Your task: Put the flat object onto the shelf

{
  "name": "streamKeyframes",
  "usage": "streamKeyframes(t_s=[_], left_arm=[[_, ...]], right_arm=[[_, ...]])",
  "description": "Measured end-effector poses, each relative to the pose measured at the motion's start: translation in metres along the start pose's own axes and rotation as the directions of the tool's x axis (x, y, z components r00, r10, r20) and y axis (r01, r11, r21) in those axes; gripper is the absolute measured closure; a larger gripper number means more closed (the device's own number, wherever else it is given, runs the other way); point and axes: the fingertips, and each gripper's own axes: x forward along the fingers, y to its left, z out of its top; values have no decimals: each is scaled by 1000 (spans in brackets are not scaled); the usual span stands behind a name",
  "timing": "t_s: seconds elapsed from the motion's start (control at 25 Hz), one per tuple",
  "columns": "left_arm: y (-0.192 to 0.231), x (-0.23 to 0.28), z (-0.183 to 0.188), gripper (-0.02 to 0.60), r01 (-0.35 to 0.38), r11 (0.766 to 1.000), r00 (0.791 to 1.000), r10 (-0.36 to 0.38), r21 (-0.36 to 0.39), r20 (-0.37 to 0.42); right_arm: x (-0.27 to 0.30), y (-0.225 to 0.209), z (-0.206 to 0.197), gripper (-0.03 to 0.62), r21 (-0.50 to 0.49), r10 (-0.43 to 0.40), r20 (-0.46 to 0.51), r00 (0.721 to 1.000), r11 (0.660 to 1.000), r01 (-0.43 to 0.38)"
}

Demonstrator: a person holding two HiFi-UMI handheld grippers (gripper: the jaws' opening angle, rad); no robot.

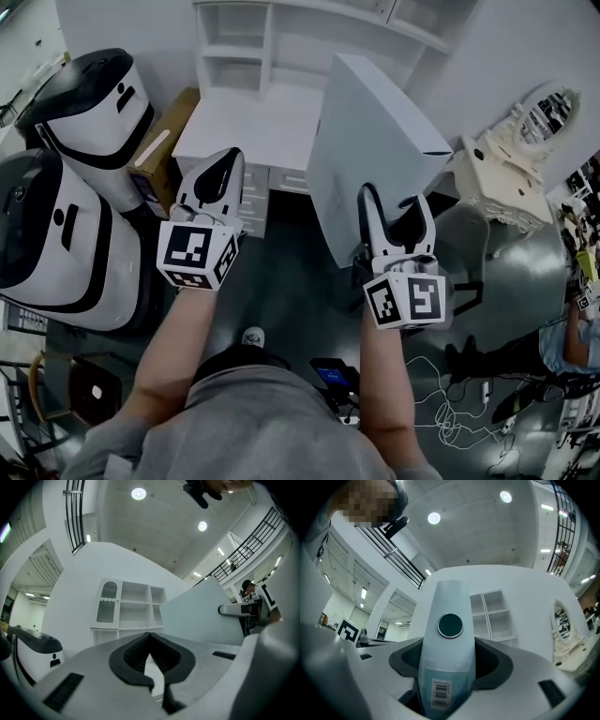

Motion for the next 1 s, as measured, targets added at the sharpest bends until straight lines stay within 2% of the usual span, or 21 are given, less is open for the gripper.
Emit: streamKeyframes(t_s=[0.4, 0.68, 1.0], left_arm=[[48, 56, -22, 575, 34, 999, 999, -34, -11, -7], [57, 79, -30, 575, 50, 999, 999, -50, -13, -15], [57, 107, -43, 575, 32, 999, 999, -32, -16, -21]], right_arm=[[69, 0, -28, 295, -7, -23, -14, 1000, 1000, 23], [88, -8, -36, 295, -11, -37, -23, 999, 999, 36], [111, -28, -49, 295, -6, -15, -29, 999, 1000, 15]])
